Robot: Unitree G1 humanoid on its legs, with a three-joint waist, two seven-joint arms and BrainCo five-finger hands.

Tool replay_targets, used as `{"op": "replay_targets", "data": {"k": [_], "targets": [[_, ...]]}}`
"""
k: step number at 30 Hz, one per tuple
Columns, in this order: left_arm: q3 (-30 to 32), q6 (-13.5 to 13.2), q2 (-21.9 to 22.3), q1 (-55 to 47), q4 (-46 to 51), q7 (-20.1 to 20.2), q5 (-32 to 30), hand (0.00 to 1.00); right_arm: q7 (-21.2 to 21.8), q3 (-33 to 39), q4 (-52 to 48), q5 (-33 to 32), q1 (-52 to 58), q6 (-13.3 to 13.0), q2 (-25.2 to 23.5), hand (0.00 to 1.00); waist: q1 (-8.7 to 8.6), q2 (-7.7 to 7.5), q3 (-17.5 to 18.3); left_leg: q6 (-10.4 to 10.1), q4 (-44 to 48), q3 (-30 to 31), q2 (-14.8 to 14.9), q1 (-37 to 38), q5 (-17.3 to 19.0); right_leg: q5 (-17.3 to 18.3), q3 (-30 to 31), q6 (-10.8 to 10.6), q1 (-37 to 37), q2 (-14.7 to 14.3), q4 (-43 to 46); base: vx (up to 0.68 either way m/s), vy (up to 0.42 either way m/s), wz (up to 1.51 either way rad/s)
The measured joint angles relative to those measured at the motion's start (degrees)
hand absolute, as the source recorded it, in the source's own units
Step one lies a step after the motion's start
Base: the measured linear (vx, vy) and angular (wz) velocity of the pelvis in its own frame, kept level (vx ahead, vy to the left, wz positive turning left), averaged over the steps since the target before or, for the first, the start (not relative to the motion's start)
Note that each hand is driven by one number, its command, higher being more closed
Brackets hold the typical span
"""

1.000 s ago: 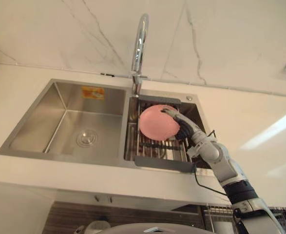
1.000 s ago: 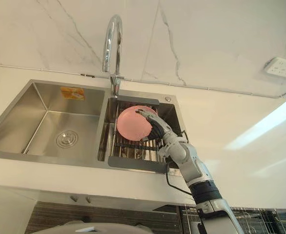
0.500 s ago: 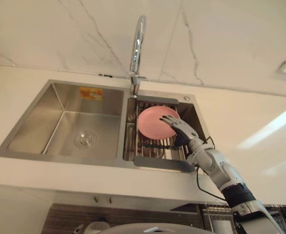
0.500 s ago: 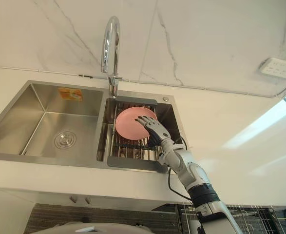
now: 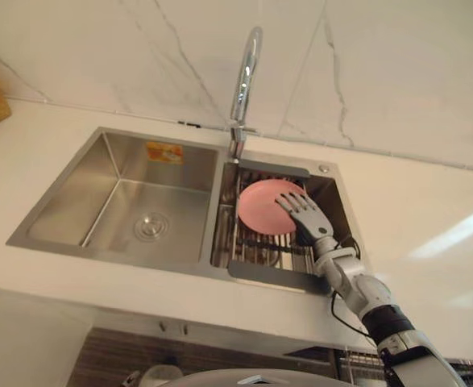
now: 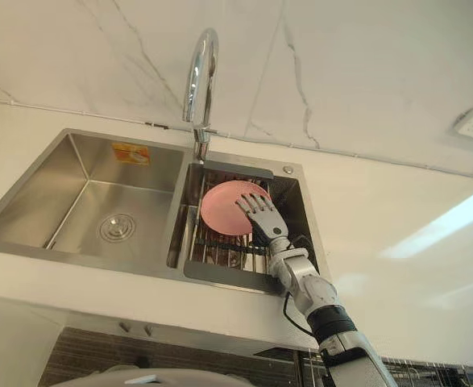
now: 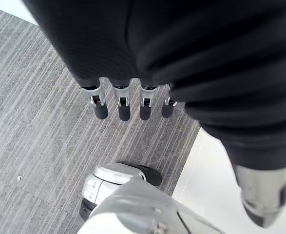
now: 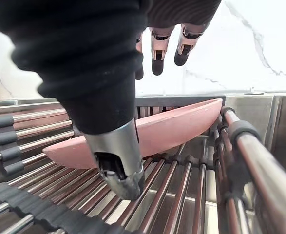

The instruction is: Walk over to the sink, pick up the cup, carry it to the dishwasher, place the cup inside the dishwasher, then close the dishwasher door

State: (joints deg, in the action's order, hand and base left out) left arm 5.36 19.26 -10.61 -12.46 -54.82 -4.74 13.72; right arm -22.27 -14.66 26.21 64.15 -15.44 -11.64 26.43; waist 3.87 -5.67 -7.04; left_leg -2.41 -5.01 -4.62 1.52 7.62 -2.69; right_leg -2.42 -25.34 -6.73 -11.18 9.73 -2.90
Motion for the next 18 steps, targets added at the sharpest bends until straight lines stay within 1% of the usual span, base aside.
{"op": "replay_targets", "data": {"k": [3, 4, 6, 8, 10, 13, 14, 15, 18], "targets": [[-0.20, -0.13, 0.02, 0.16, 0.00, 0.09, -0.05, 0.00, -2.70, -1.42, 2.38, 3.81, 0.08, 1.83, -0.34, 0.00, 0.87, 0.13, 0.01, -0.26, 0.00, 0.30, 0.03, -0.23, 0.11, 0.10, -0.44, 0.08, 0.04, 0.02, 0.19, -0.03, 0.002, 0.08], [-0.36, -0.13, -0.01, 0.12, -0.08, 0.08, -0.08, 0.00, -3.23, -1.51, 2.40, 4.04, -0.04, 1.95, -0.47, 0.00, 0.86, 0.17, 0.04, -0.29, 0.00, 0.38, 0.01, -0.35, 0.11, 0.09, -0.44, 0.08, 0.10, 0.03, 0.19, -0.02, 0.011, 0.09], [-0.51, -0.14, -0.05, 0.11, -0.32, 0.10, -0.19, 0.00, -4.99, -1.72, 2.47, 5.32, -0.02, 3.02, -0.93, 0.00, 0.87, 0.18, 0.04, -0.27, 0.00, 0.70, -0.06, -0.57, 0.09, 0.11, -0.58, 0.06, 0.09, 0.08, 0.19, -0.01, 0.013, 0.07], [-0.51, -0.17, -0.07, 0.02, -0.38, 0.15, -0.34, 0.00, -7.98, -2.21, 2.66, 6.06, -0.01, 3.74, -1.27, 0.00, 0.96, 0.13, 0.07, -0.28, 0.00, 0.86, -0.09, -0.67, 0.11, 0.15, -0.70, 0.00, 0.08, 0.10, 0.19, 0.01, 0.008, 0.04], [-0.53, -0.24, -0.07, 0.02, -0.38, 0.16, -0.39, 0.00, -9.24, -2.19, 2.81, 6.06, -0.02, 4.66, -1.28, 0.00, 1.06, 0.13, 0.07, -0.27, 0.00, 1.03, -0.16, -0.77, 0.13, 0.21, -0.85, -0.06, 0.07, 0.15, 0.19, 0.02, 0.004, 0.05], [-0.58, -0.30, -0.13, 0.01, -0.39, 0.16, -0.44, 0.00, -9.28, -2.19, 2.84, 6.05, -0.03, 5.86, -1.29, 0.00, 1.14, 0.03, 0.14, -0.03, 0.00, 1.57, -0.27, -1.04, -0.06, 0.33, -1.45, -0.12, 0.00, 0.19, 0.19, 0.02, 0.000, 0.08], [-0.59, -0.31, -0.13, 0.01, -0.39, 0.16, -0.44, 0.00, -9.28, -2.19, 3.01, 6.06, -0.05, 5.92, -1.29, 0.00, 1.24, 0.00, 0.16, 0.10, 0.00, 1.70, -0.30, -1.03, -0.16, 0.34, -1.65, -0.12, -0.10, 0.21, 0.19, 0.02, -0.001, 0.08], [-0.60, -0.33, -0.13, 0.01, -0.39, 0.17, -0.45, 0.00, -9.27, -2.21, 3.07, 6.06, -0.05, 5.94, -1.30, 0.00, 1.27, 0.00, 0.16, 0.10, 0.00, 1.79, -0.31, -1.03, -0.16, 0.33, -1.75, -0.12, -0.16, 0.21, 0.19, 0.02, 0.000, 0.07], [-0.99, -0.47, -0.18, 0.01, -0.37, 0.22, -0.48, 0.00, -9.09, -3.21, 4.58, 6.05, -0.21, 7.14, -1.67, 0.00, 1.40, 0.07, 0.12, 0.02, 0.00, 2.06, -0.34, -1.03, -0.23, 0.34, -2.03, -0.11, -0.28, 0.21, 0.19, 0.01, 0.002, 0.04]]}}
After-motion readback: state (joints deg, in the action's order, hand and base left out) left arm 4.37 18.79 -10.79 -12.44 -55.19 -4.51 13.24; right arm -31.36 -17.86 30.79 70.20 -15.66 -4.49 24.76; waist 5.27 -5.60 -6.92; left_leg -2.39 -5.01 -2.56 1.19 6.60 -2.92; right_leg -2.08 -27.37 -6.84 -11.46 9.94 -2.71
